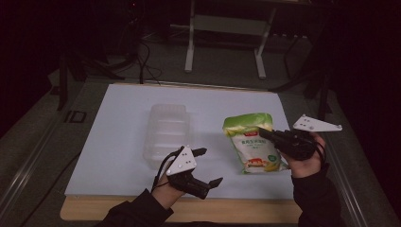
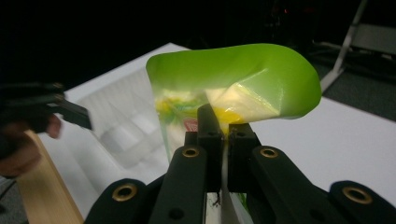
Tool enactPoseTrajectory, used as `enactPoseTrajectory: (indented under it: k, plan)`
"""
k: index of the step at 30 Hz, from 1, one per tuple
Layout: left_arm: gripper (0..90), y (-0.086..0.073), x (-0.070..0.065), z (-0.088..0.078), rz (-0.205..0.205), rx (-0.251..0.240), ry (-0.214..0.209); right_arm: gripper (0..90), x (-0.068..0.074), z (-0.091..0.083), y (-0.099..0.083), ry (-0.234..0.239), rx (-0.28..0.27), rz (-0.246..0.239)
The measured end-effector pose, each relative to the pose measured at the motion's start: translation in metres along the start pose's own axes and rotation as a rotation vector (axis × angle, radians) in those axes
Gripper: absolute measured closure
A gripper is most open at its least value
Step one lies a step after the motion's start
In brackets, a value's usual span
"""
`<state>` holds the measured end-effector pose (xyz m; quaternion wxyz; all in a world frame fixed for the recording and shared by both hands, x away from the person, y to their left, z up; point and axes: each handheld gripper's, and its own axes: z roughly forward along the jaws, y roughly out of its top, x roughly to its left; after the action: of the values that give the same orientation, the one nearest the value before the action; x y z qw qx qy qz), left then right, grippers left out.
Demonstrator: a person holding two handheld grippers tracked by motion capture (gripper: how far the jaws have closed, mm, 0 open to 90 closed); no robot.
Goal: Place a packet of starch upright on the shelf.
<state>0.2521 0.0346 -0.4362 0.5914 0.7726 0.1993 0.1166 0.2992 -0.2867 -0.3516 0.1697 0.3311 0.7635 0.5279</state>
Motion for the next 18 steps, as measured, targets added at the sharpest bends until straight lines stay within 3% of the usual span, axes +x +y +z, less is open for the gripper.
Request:
enactPoseTrajectory:
  k: [2,6,10,18]
  plan:
    - [2.4,0.002,0.005,0.003,-0.033,-0.002,-0.019,87.8,0.004,-0.001,0.004,0.010,-0.010,-0.011]
    - [2.4,0.008,0.014,0.008,-0.064,0.006,-0.007,87.7,0.012,-0.004,0.012,0.045,-0.026,-0.019]
    - [2.3,0.014,0.022,0.014,-0.048,0.040,-0.016,87.7,0.024,-0.005,0.020,0.076,-0.038,-0.039]
    - [5.4,0.029,0.031,0.022,-0.047,0.006,-0.009,87.7,0.041,-0.004,0.031,0.137,-0.049,-0.076]
